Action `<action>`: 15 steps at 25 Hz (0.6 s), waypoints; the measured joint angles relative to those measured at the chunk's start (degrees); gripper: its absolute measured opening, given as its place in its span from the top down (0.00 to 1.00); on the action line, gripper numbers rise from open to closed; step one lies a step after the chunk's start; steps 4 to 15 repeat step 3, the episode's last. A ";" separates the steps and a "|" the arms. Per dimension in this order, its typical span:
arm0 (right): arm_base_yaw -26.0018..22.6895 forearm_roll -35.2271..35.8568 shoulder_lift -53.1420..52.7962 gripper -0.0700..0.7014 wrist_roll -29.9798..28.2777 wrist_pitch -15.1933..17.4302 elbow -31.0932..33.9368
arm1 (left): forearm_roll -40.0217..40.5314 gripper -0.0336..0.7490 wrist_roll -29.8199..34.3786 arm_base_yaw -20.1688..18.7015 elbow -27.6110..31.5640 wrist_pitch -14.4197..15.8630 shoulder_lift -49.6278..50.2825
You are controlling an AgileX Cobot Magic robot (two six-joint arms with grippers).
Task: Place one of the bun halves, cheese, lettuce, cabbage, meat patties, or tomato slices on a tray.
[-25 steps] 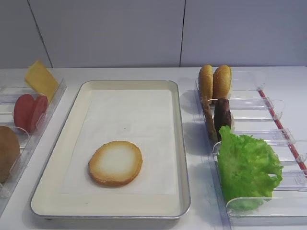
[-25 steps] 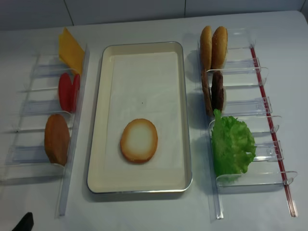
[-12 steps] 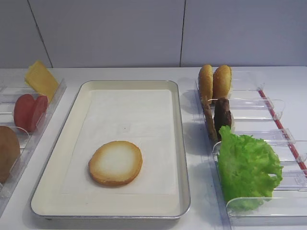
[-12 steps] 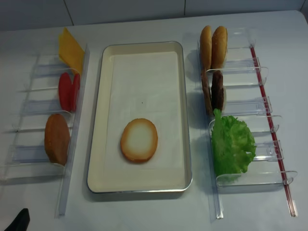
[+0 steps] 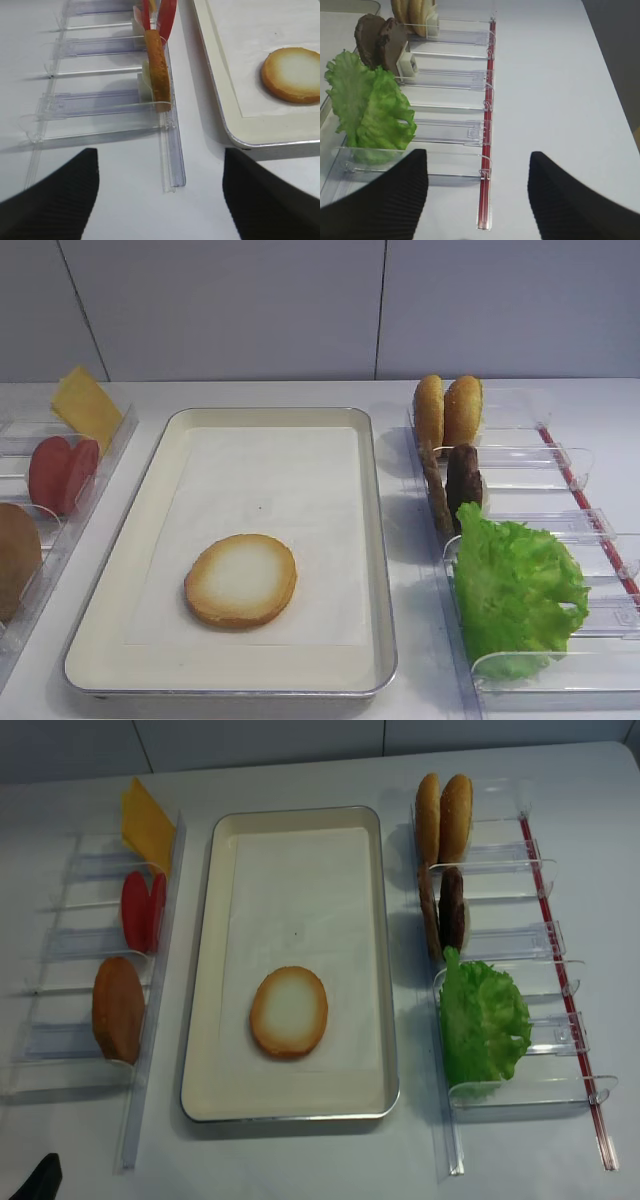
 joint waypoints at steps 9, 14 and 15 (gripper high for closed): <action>0.00 0.00 0.00 0.31 0.00 0.00 0.00 | 0.00 0.34 0.00 0.00 0.00 0.00 0.00; 0.00 0.00 0.00 0.31 0.00 0.00 0.00 | 0.00 0.34 0.00 0.00 0.00 0.00 0.00; 0.00 0.00 0.00 0.31 0.00 0.00 0.00 | 0.00 0.34 0.00 0.00 0.00 0.00 0.00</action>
